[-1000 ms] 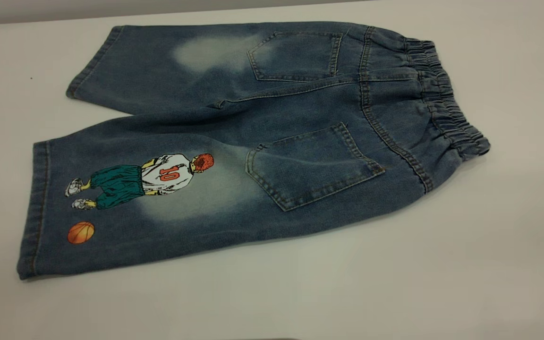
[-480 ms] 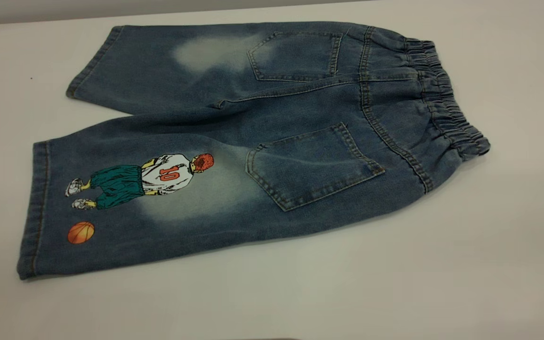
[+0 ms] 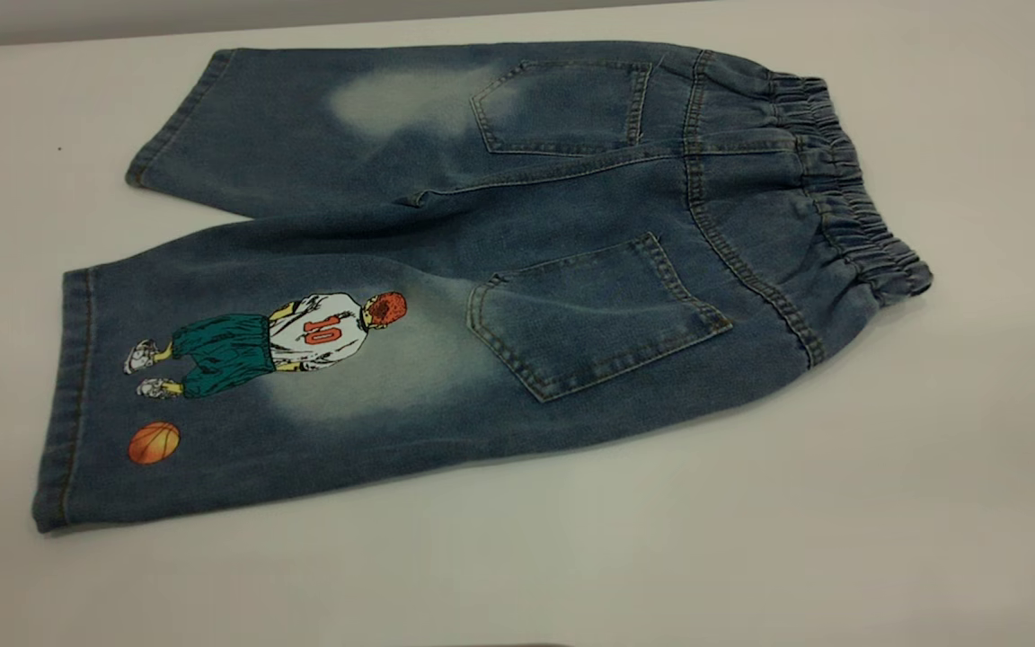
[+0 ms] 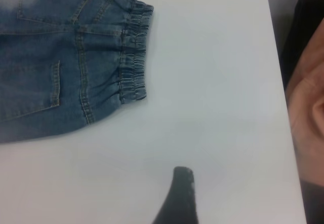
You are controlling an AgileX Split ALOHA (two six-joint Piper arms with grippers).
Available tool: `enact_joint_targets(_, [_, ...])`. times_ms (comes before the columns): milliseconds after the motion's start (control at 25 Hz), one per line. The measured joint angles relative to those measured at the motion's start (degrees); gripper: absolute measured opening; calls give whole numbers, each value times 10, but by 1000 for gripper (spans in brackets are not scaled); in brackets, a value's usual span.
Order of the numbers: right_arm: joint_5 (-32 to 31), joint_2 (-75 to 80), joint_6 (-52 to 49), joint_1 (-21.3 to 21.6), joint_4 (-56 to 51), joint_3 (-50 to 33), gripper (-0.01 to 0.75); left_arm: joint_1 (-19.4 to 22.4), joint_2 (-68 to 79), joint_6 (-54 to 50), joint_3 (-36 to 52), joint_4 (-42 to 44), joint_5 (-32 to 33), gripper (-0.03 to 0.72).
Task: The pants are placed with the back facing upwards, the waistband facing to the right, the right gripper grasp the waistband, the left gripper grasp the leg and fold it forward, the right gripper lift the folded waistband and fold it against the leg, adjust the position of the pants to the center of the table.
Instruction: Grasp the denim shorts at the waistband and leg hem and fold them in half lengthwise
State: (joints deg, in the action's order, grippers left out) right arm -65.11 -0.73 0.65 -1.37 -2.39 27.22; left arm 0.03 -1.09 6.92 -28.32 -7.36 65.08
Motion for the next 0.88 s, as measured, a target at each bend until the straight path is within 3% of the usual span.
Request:
enact_joint_targets(280, [0, 0, -1, 0, -2, 0, 586, 0, 3, -1, 0, 0, 0, 514])
enact_joint_targets(480, [6, 15, -24, 0, -47, 7, 586, 0, 88, -20, -4, 6, -12, 514])
enact_joint_targets(680, [49, 123, -45, 0, -54, 61, 586, 0, 239, -50, -42, 5, -91, 514])
enact_joint_targets(880, [124, 276, -21, 0, -94, 79, 586, 0, 413, -36, -53, -64, -200, 514])
